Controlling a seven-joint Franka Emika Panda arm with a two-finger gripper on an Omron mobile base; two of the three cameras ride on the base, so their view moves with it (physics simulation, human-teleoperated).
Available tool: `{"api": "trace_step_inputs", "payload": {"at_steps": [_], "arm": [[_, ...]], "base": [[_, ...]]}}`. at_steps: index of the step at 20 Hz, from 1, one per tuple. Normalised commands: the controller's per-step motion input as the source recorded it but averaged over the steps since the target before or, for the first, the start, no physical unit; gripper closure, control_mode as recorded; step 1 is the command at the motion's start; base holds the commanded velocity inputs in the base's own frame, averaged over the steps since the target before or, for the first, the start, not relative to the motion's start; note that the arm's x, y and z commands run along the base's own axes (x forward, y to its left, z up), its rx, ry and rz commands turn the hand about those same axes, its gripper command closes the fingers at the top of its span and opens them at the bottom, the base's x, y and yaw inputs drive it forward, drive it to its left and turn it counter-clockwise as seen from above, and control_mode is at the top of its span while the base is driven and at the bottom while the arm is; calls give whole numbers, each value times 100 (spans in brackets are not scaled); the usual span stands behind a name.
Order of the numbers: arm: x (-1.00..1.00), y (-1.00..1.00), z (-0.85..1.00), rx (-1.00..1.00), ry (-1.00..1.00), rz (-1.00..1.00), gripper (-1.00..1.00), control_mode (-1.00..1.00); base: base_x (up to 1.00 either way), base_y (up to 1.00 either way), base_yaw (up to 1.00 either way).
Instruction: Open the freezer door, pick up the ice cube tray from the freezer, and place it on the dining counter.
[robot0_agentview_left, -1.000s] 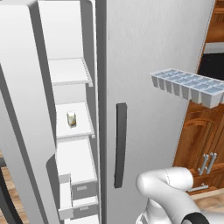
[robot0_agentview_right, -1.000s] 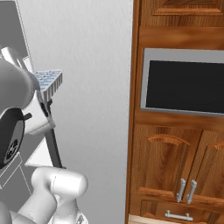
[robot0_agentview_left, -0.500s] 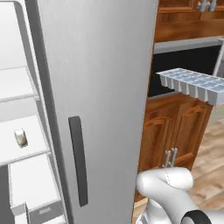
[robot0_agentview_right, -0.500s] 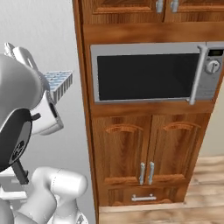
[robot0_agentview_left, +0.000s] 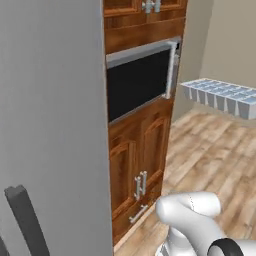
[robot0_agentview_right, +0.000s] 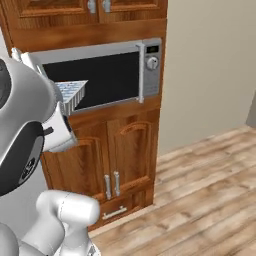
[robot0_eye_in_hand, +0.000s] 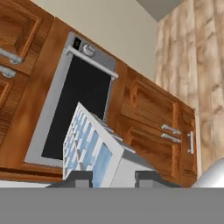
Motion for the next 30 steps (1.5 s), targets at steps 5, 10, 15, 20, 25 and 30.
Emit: {"api": "trace_step_inputs", "payload": {"at_steps": [5, 10, 15, 20, 25, 30], "arm": [[0, 0, 0, 0, 0, 0, 100, 100], [0, 0, 0, 0, 0, 0, 100, 100], [0, 0, 0, 0, 0, 0, 100, 100], [0, 0, 0, 0, 0, 0, 100, 100], [0, 0, 0, 0, 0, 0, 100, 100], [0, 0, 0, 0, 0, 0, 100, 100]], "base": [[3, -15, -74], [12, 0, -76], [0, 6, -81], [0, 38, -84], [10, 36, -85], [22, 19, -85]]}}
